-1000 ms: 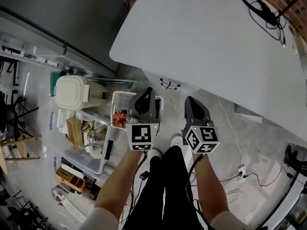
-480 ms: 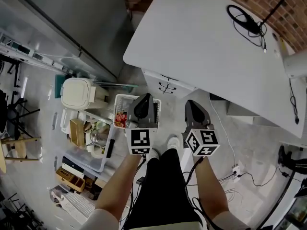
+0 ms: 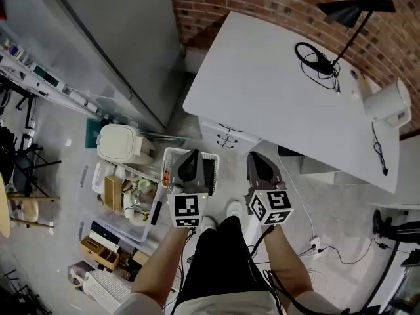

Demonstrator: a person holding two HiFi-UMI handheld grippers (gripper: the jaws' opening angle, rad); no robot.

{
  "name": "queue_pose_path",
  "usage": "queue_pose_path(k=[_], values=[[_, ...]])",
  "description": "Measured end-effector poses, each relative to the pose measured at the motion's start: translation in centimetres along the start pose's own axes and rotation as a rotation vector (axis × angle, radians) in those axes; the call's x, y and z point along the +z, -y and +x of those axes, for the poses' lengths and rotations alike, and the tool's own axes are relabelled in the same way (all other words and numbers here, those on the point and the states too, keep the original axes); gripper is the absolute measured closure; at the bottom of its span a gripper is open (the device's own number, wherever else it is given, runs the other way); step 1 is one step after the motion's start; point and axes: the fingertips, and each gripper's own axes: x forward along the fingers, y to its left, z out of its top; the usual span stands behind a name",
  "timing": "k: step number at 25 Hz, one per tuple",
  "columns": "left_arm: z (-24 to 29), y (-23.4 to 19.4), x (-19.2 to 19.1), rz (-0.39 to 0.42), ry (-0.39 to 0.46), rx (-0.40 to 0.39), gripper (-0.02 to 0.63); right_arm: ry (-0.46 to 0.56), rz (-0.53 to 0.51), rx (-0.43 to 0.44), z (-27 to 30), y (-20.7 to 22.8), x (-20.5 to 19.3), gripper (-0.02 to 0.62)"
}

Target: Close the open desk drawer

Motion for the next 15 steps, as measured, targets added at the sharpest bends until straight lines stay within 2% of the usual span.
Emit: queue_pose_path(k=[9, 15], values=[[-8.1, -3.0, 8.6, -0.007, 0.046, 0.060, 0.606, 0.068, -0.049, 0.088, -5.0, -6.9, 9.8, 0.572], [-11.0, -1.6, 13.8, -0.001, 0.066, 0.017, 0.606, 0.122, -0.102, 0.134, -8.1, -10.2, 15.9, 0.572]])
